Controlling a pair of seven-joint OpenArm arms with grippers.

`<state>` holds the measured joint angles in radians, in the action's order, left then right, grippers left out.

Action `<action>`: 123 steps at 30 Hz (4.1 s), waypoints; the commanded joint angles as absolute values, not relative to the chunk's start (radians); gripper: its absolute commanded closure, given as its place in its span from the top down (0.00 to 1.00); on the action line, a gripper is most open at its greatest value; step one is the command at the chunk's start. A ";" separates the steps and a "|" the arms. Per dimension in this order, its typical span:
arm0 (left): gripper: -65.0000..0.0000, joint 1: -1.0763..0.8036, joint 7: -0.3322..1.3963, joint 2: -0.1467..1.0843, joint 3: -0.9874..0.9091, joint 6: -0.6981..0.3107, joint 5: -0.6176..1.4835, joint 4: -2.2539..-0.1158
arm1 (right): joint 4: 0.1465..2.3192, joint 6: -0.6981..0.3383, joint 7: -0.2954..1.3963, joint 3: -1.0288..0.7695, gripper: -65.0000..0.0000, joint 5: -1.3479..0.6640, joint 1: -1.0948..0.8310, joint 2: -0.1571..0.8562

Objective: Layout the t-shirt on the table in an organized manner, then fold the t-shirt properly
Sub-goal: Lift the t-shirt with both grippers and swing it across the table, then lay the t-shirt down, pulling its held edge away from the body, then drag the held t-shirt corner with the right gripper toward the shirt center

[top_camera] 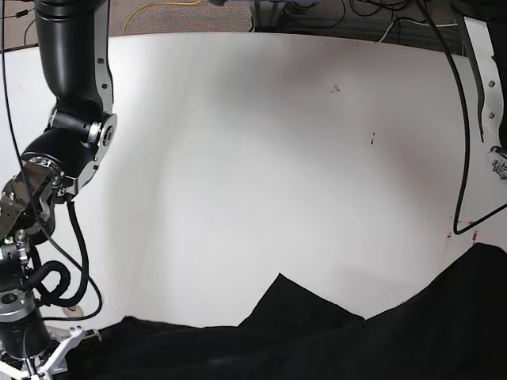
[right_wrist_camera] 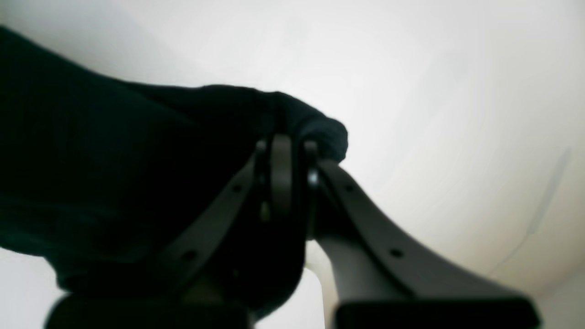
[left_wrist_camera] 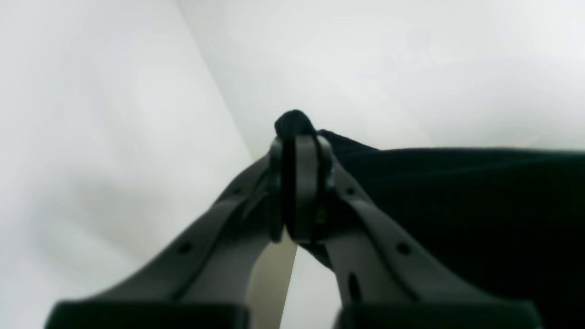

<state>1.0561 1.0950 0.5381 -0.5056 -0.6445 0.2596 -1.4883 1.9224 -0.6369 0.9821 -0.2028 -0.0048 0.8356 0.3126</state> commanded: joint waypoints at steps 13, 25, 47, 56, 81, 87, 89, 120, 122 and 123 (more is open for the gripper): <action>0.00 0.819 1.070 0.550 -0.555 -0.647 0.268 -1.501 | 2.000 -0.633 0.970 -0.289 0.00 -0.007 0.487 0.300; 0.00 0.486 1.064 0.527 -0.639 -0.648 0.337 -1.540 | 2.014 -0.633 0.969 -0.447 0.00 -0.111 0.173 0.185; 0.00 -0.028 0.894 0.499 -0.648 -0.654 0.378 -1.532 | 2.011 -0.627 0.809 -0.455 0.00 -0.124 -0.193 0.041; 0.00 -0.087 0.892 0.498 -0.667 -0.698 0.371 -1.529 | 2.009 -0.625 0.808 -0.456 0.00 -0.119 -0.248 0.013; 0.00 -0.193 0.812 0.538 -0.694 -0.698 0.338 -1.425 | 1.926 -0.624 0.797 -0.456 0.35 -0.119 -0.329 0.007; 0.00 -0.196 0.809 0.536 -0.693 -0.698 0.338 -1.420 | 1.974 -0.624 0.800 -0.456 0.80 -0.119 -0.334 0.007; 0.00 -0.196 0.809 0.536 -0.693 -0.698 0.338 -1.420 | 2.000 -0.624 0.799 -0.456 0.88 -0.120 -0.340 0.007; 0.00 -0.188 0.808 0.535 -0.691 -0.698 0.340 -1.428 | 1.463 -0.627 0.736 -0.254 0.93 -0.119 0.203 0.067; 0.00 -0.188 0.808 0.535 -0.691 -0.698 0.340 -1.428 | 1.406 -0.627 0.710 -0.242 0.93 -0.119 0.223 0.073; 0.00 -0.188 0.808 0.535 -0.691 -0.698 0.340 -1.428 | 1.377 -0.627 0.693 -0.234 0.93 -0.119 0.234 0.073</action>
<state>-0.1967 0.8215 0.5079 -0.6853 -0.7002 0.3309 -1.4090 1.4086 -0.6304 0.7467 -0.2398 -0.1097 0.1940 0.0582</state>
